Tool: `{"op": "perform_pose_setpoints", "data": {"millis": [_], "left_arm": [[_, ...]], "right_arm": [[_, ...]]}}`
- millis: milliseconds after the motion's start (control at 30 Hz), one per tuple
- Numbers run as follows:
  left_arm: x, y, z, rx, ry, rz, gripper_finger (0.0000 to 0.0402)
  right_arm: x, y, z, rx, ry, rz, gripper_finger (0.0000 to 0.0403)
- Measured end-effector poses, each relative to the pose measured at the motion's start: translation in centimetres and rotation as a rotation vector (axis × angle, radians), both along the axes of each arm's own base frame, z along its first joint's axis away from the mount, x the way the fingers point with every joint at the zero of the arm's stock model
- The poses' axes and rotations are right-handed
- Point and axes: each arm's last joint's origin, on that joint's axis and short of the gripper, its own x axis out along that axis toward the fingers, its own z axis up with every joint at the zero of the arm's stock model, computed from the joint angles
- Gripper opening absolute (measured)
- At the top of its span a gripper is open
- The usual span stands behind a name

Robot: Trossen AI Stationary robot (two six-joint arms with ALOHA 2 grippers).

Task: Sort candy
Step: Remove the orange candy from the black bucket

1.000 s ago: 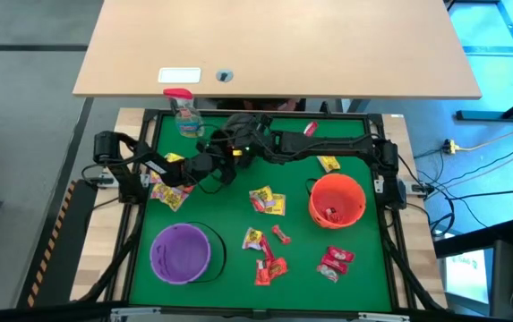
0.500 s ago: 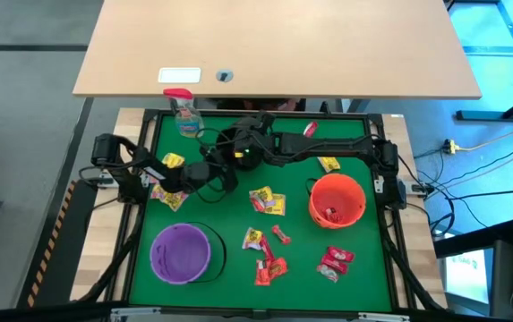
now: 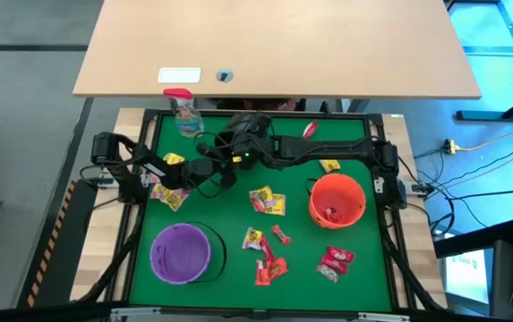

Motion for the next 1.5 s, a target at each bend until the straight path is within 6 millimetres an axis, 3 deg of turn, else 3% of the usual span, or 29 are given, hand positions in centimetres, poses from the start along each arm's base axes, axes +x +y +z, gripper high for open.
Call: {"op": "perform_pose_setpoints", "data": {"millis": [467,800,1233,1500], "left_arm": [[1.5,1.3,1.4,0.167,0.146,-0.024,0.0234],[1.2,2.1,1.0,0.152,0.195,-0.007,0.0234],[1.1,1.7,0.5,0.196,0.330,-0.108,0.0233],[1.0,1.8,0.3,0.187,0.353,-0.124,0.0192]], "right_arm": [[0.5,2.0,0.4,-0.022,-0.026,0.083,0.0000],[0.8,3.5,0.7,-0.074,-0.018,0.123,0.0000],[0.7,3.6,0.7,-0.098,0.004,0.128,0.0000],[0.7,3.6,0.6,-0.089,0.004,0.140,0.0000]]}}
